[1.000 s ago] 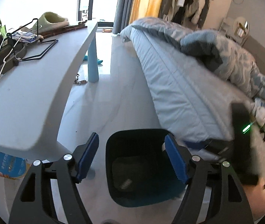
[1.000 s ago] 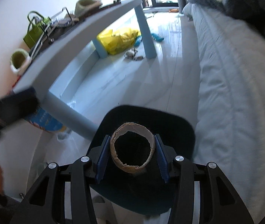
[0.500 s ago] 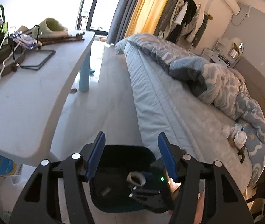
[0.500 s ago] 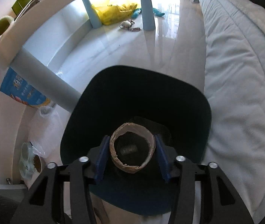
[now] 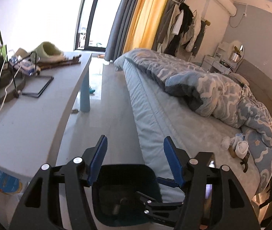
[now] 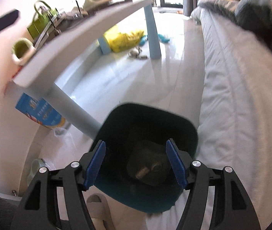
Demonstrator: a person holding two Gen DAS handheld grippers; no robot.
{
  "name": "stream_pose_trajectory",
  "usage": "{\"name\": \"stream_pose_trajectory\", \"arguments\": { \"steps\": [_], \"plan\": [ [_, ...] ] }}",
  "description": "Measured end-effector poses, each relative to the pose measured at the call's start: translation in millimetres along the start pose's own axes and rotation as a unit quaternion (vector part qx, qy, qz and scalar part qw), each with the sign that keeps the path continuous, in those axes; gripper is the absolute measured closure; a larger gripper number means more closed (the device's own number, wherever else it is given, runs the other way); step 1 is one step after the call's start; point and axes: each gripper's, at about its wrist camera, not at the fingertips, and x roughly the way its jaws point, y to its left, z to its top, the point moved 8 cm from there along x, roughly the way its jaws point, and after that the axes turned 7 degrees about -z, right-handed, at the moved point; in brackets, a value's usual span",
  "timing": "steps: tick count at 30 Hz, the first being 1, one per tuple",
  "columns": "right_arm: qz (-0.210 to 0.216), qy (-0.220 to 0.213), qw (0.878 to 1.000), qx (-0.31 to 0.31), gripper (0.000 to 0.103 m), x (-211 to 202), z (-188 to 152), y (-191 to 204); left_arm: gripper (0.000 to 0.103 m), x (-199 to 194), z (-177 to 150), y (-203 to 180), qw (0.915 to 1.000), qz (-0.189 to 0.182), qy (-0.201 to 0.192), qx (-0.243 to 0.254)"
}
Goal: Collect trash
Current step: 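Move both tools back over the bed toward the remaining trash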
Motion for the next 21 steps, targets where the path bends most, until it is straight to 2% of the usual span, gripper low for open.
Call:
{"name": "stream_pose_trajectory", "arguments": {
  "steps": [8,15,21],
  "plan": [
    [-0.009,-0.068,0.998,0.001,0.036,-57.1,13.3,-26.6,0.027,2.9,12.0,-40.0,0.9991,-0.023,-0.026,0.023],
    [-0.026,-0.087,0.996,0.026,0.036,-84.8,5.6,-72.7,0.025,24.5,8.4,-72.8,0.9987,-0.031,-0.025,0.031],
    [-0.045,-0.101,0.993,0.049,0.036,-108.0,-7.1,-111.0,0.023,34.9,10.9,-107.0,0.9972,-0.058,-0.034,0.034]
  ]
}}
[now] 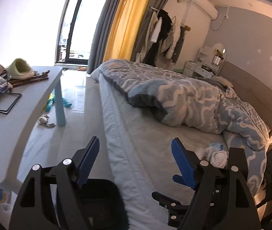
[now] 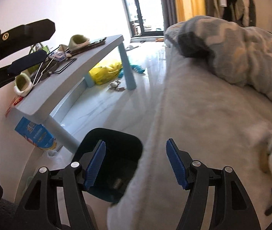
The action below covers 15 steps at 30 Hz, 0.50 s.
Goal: Collect trash
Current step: 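Move both tools back over the bed toward the remaining trash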
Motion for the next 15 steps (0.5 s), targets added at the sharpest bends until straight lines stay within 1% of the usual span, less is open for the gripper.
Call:
{"name": "stream_pose_trajectory", "arguments": {
  "steps": [3,10,12,15],
  "plan": [
    [-0.012,-0.003,1.000,0.011,0.036,-7.1,-4.6,-16.5,0.021,11.9,-3.6,-19.4,0.9999,-0.012,0.006,0.009],
    [-0.033,-0.010,0.999,0.021,0.036,-25.2,-15.9,-51.3,0.021,40.1,-17.9,-57.1,0.9989,-0.031,0.028,0.023],
    [-0.042,-0.014,0.999,0.024,0.039,-30.6,-17.8,-61.9,0.021,45.0,-19.9,-65.8,0.9986,-0.034,0.030,0.027],
    [-0.052,-0.017,0.998,0.036,0.040,-37.9,-21.7,-80.3,0.021,51.7,-22.0,-78.0,0.9983,-0.039,0.030,0.030]
  ]
}}
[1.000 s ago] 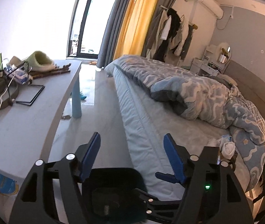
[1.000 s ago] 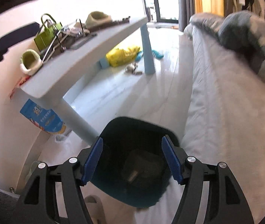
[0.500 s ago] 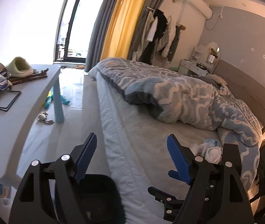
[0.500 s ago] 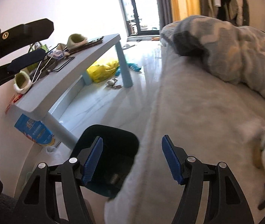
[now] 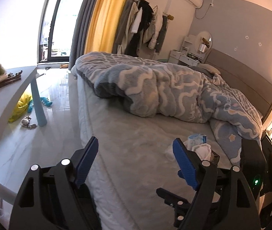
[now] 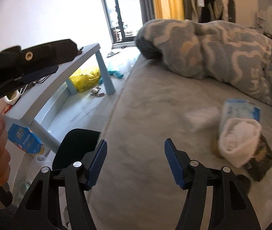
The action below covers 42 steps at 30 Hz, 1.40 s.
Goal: Collect trash
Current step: 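Move both tools back over the bed toward the remaining trash, then grasp the white tissue bundle with the left tool while the right tool grasps the small black piece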
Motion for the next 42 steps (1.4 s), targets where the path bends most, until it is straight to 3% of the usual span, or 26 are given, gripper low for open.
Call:
{"name": "stream_pose_trajectory", "arguments": {
  "steps": [22,35,42],
  "plan": [
    [-0.081,-0.003,0.994,0.066,0.049,-18.0,-42.9,-115.3,0.021,50.9,-12.3,-57.9,0.9992,-0.023,0.027,0.017],
    [-0.092,0.004,0.992,0.088,0.049,-23.5,-55.7,-151.4,0.021,69.3,-20.3,-84.0,0.9984,-0.037,0.038,0.020],
    [-0.094,0.023,0.990,0.099,0.060,-18.3,-70.1,-166.5,0.021,79.6,-24.9,-98.3,0.9979,-0.042,0.043,0.025]
  ]
}}
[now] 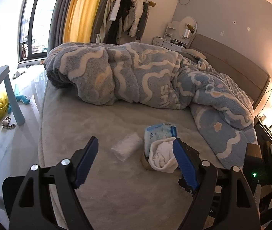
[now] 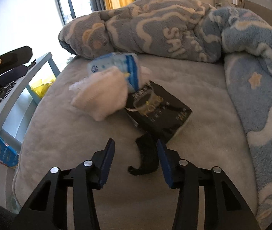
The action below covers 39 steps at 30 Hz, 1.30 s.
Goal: Collect trash
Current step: 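Grasp the white tissue bundle with the left tool while the right tool grasps the small black piece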
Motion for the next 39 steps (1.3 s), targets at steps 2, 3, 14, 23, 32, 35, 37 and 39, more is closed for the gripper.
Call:
{"name": "stream_pose_trajectory", "arguments": {
  "steps": [2,3,14,23,32,35,37,39],
  "plan": [
    [0.004,0.006,1.000,0.004,0.063,1.9,-3.2,-3.1,0.021,2.5,-1.1,-2.4,1.0000,-0.001,0.002,0.001],
    [0.005,0.008,1.000,0.005,0.064,2.3,-4.4,-3.6,0.021,3.9,-1.9,-4.0,1.0000,-0.002,0.003,0.001],
    [0.011,0.009,1.000,-0.006,0.083,2.5,-10.5,-10.1,0.021,19.1,-7.1,-20.5,0.9999,-0.007,0.012,0.010],
    [0.020,-0.005,1.000,-0.010,0.083,-10.3,-8.7,-14.9,0.021,32.9,-14.1,-32.8,0.9996,-0.006,0.022,0.018],
    [0.022,-0.034,0.999,0.011,0.083,-29.5,-1.7,-36.5,0.022,53.0,-25.4,-45.0,0.9990,-0.006,0.038,0.023],
    [0.024,-0.041,0.999,0.019,0.083,-33.9,0.3,-43.7,0.023,61.1,-30.5,-47.7,0.9986,0.001,0.046,0.025],
    [0.025,-0.047,0.998,0.024,0.083,-37.8,0.8,-48.8,0.024,67.1,-34.2,-48.0,0.9983,0.007,0.054,0.023],
    [0.025,-0.050,0.998,0.026,0.083,-39.9,1.5,-54.3,0.024,71.2,-36.5,-47.5,0.9981,0.008,0.057,0.019]
  ]
}}
